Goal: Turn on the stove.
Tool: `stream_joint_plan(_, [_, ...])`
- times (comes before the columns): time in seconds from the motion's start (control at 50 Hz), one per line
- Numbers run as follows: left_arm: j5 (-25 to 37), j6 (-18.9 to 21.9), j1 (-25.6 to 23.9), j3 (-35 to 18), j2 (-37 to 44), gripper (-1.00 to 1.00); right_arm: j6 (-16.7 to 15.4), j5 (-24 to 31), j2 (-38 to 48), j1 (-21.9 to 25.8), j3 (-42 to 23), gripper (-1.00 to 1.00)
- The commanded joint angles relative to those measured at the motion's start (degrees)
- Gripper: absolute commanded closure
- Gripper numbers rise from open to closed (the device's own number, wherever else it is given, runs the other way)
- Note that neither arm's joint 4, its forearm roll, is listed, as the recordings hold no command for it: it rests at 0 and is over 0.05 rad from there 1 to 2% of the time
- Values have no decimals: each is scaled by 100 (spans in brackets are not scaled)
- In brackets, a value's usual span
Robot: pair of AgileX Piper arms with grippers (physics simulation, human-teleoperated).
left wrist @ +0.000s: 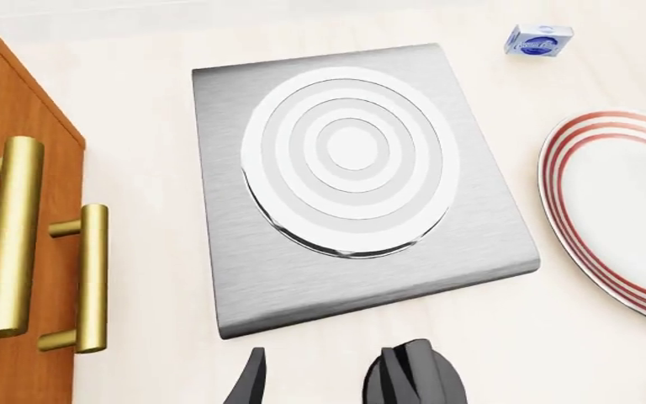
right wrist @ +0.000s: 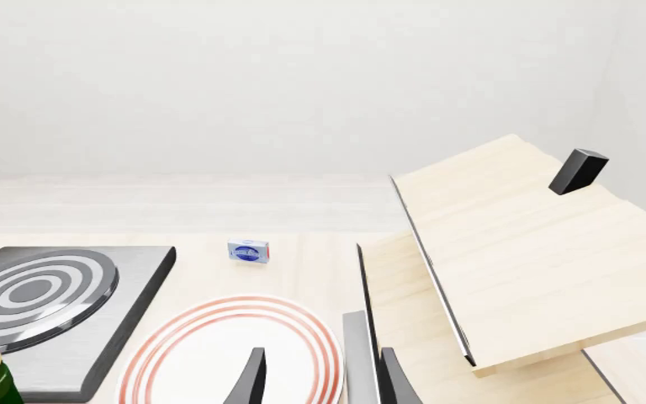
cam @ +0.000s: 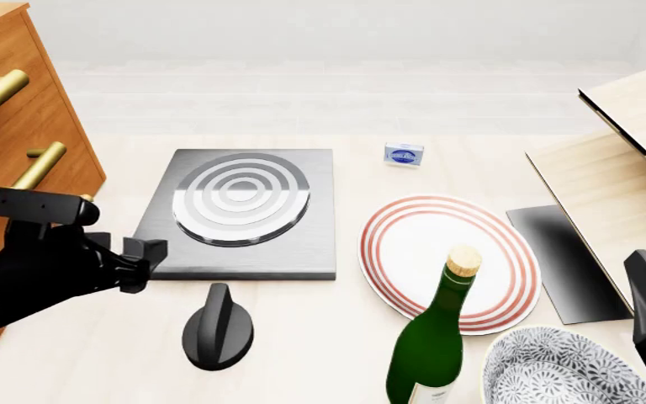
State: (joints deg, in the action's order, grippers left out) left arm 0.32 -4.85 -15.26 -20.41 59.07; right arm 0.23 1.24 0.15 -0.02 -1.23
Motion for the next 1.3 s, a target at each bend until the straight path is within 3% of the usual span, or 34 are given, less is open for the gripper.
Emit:
stream_joint_plan(0.02, [181, -127, -10, 57, -503, -100, 0, 1, 0, 0, 0, -100])
stream_joint_plan(0.1, [147, 87, 12, 85, -813, -100, 0, 0, 0, 0, 0, -100])
stream_joint_plan(0.14, [81, -71, -48, 80, -723, -100, -1, 0, 0, 0, 0, -100])
stream_joint_plan(0.18, [16, 64, -49, 82, -826, -100, 1, 1, 0, 0, 0, -100])
stream_joint_plan(0.42, [-554, -7, -458, 177, -743, -100, -1, 0, 0, -1, 0, -100])
stream_joint_plan(0.46, [-739, 123, -734, 265, -801, -100, 0, 0, 0, 1, 0, -100])
stream_joint_plan(0.48, [-867, 592, -665, 385, -1006, -100, 0, 0, 0, -1, 0, -100])
stream_joint_plan(0.56, [-1014, 394, -701, 417, -859, -100, 0, 1, 0, 1, 0, -100])
stream_joint_plan(0.84, [-1555, 494, -667, 596, -849, -100, 0, 0, 0, -2, 0, -100])
stream_joint_plan(0.94, [-1689, 596, -691, 754, -1104, -100, -1, 0, 0, -2, 0, -100])
stream_joint_plan(1.0, [-2131, 872, -587, 1050, -1114, -100, 0, 0, 0, 1, 0, -100])
stream_joint_plan(1.22, [-2155, 604, -673, 1287, -1761, -100, 0, 1, 0, 1, 0, -100])
stream_joint_plan(1.3, [-2402, 563, -591, 1390, -1613, -100, 1, 1, 1, 0, 0, -100])
